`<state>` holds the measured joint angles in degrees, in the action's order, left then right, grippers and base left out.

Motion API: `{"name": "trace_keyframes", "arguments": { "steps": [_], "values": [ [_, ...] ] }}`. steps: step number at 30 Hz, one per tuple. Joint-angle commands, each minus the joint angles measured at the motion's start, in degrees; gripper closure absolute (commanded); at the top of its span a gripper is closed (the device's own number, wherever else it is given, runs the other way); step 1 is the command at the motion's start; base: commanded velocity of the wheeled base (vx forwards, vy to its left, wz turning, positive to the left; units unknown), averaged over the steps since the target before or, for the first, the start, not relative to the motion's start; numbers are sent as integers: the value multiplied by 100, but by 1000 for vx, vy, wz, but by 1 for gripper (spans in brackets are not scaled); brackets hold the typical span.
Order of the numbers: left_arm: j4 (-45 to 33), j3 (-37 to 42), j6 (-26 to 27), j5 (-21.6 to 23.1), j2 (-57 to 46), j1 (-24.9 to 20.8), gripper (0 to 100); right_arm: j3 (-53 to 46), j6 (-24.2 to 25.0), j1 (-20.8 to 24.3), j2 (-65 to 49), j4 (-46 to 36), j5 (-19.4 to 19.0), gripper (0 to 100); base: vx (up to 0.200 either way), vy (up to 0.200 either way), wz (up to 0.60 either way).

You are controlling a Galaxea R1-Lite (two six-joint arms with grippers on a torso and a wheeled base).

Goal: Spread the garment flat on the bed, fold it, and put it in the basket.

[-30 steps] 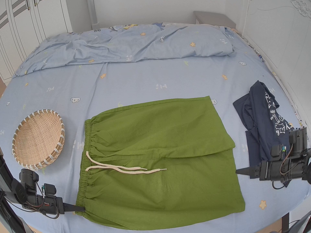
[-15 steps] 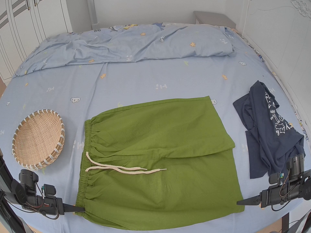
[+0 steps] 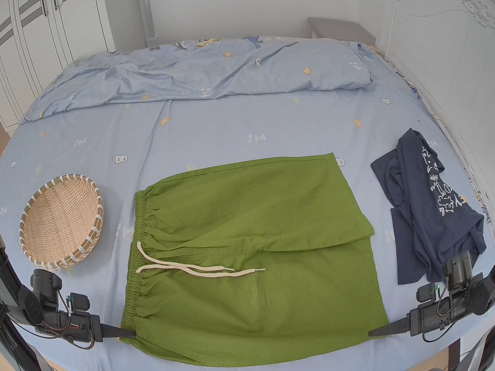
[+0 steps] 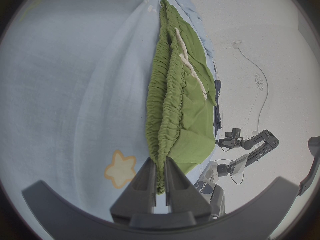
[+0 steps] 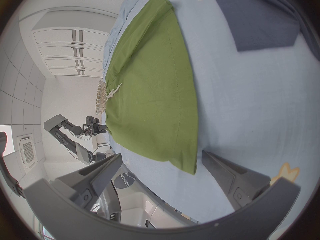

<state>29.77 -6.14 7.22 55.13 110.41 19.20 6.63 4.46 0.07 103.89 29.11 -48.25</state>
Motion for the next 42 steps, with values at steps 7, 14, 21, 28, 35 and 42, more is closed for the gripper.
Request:
{"name": "trace_keyframes", "arguments": {
  "steps": [7,14,21,28,35,42],
  "values": [
    [-6,17,-1,-2,-2,-4,100,216,28,186,343,24,-53,0,0,0,0],
    [3,34,-1,-2,-11,-4,100,374,116,265,351,-28,-220,0,0,0,0],
    [3,52,-1,7,-11,5,100,400,143,248,351,-55,-264,0,0,0,0],
    [3,52,-1,-2,-2,31,100,356,143,248,351,-46,-255,100,0,0,0],
    [3,43,-1,-2,16,58,100,84,108,168,290,-37,-194,100,0,0,0],
    [-41,34,-45,-2,-37,137,100,-118,81,-130,264,-2,-123,100,0,0,0]
  ]
}}
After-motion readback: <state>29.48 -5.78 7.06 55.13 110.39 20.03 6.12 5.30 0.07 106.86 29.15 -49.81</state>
